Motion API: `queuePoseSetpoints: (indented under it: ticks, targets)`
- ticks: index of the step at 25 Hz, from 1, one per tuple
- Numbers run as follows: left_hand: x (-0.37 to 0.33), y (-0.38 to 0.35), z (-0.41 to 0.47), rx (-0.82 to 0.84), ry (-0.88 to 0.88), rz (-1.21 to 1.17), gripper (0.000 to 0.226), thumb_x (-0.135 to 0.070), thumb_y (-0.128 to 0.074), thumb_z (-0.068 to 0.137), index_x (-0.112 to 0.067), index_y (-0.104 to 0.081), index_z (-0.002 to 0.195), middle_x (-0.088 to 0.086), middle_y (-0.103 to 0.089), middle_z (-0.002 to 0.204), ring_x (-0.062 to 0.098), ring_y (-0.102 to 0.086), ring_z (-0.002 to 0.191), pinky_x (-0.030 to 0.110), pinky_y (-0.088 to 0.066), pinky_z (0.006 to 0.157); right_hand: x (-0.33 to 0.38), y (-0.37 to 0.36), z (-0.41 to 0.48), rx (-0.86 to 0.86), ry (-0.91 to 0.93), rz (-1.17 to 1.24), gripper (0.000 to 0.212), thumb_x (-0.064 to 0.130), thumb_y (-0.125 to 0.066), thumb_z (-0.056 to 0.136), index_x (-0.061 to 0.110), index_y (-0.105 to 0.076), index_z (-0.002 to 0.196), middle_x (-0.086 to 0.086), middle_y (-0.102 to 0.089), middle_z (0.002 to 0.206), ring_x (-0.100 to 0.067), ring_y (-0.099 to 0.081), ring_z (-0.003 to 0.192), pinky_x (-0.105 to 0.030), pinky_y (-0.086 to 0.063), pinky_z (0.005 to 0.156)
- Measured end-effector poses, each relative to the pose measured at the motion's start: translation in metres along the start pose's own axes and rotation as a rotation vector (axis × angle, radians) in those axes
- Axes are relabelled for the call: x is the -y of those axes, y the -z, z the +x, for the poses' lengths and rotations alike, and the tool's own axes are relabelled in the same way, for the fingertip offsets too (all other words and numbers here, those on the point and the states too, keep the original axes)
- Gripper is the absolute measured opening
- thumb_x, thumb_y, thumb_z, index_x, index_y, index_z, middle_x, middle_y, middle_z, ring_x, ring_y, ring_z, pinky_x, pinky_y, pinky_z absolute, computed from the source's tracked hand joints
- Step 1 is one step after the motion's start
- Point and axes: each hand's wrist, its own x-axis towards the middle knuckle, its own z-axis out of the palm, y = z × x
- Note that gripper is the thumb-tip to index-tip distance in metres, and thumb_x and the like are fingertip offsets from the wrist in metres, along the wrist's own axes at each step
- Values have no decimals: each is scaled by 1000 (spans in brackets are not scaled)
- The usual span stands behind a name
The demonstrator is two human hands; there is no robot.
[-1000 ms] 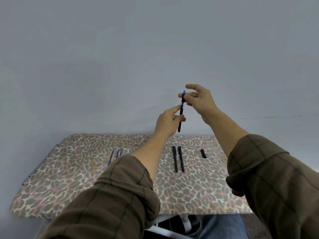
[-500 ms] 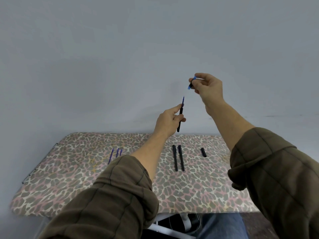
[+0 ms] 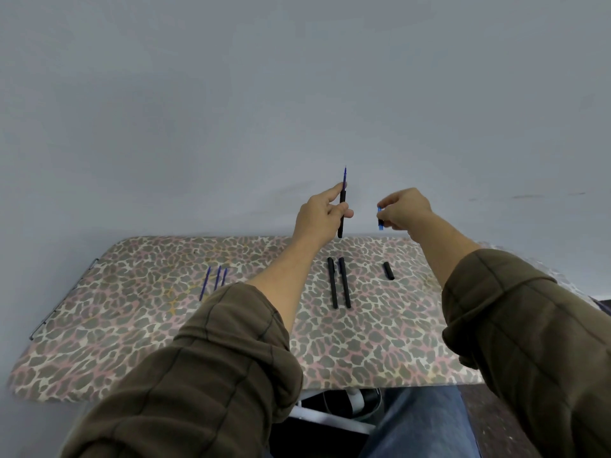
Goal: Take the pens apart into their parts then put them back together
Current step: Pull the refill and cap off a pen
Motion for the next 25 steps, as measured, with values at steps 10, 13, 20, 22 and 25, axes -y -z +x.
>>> queuePoseSetpoints:
  ticks: [10, 13, 20, 22, 25]
  targets:
    - [29, -33, 12, 48, 83, 7, 46, -28, -55, 105, -37, -47, 149, -19, -77, 90, -12, -64, 91, 15, -43, 75, -61, -26, 26, 110, -98, -350, 23, 5, -72, 92, -5, -78, 112, -20, -79, 106, -29, -77, 104, -47, -61, 95]
    - [37, -38, 15, 59, 105, 19, 47, -27, -55, 105, -36, -47, 150, -19, -77, 90, -8, -66, 92, 26, -51, 90, -66, -44, 32, 142, -101, -418, 13, 13, -79, 88, 3, -73, 83, -12, -72, 76, -26, -72, 71, -35, -62, 64]
    - [51, -31, 19, 55, 117, 2, 48, -24, -55, 105, -32, -46, 151, -13, -79, 94, -11, -43, 86, 32, -51, 78, -82, -68, 42, 142, -128, -551, 33, 9, -78, 78, 12, -52, 58, 0, -47, 39, -16, -46, 34, -18, -36, 34]
    - [56, -30, 19, 50, 120, 15, 48, -24, -56, 105, -32, -46, 151, -13, -79, 94, -12, -41, 86, 35, -52, 81, -81, -69, 42, 171, -152, -562, 34, 9, -82, 74, 11, -54, 55, 2, -42, 27, -12, -42, 22, -15, -34, 32]
    - [60, -26, 20, 43, 123, 41, 49, -23, -55, 105, -31, -45, 152, -12, -79, 95, -11, -44, 86, 40, -54, 90, -77, -72, 37, 193, -150, -608, 30, 4, -83, 69, 11, -60, 50, 0, -49, 34, -15, -49, 31, -16, -36, 32]
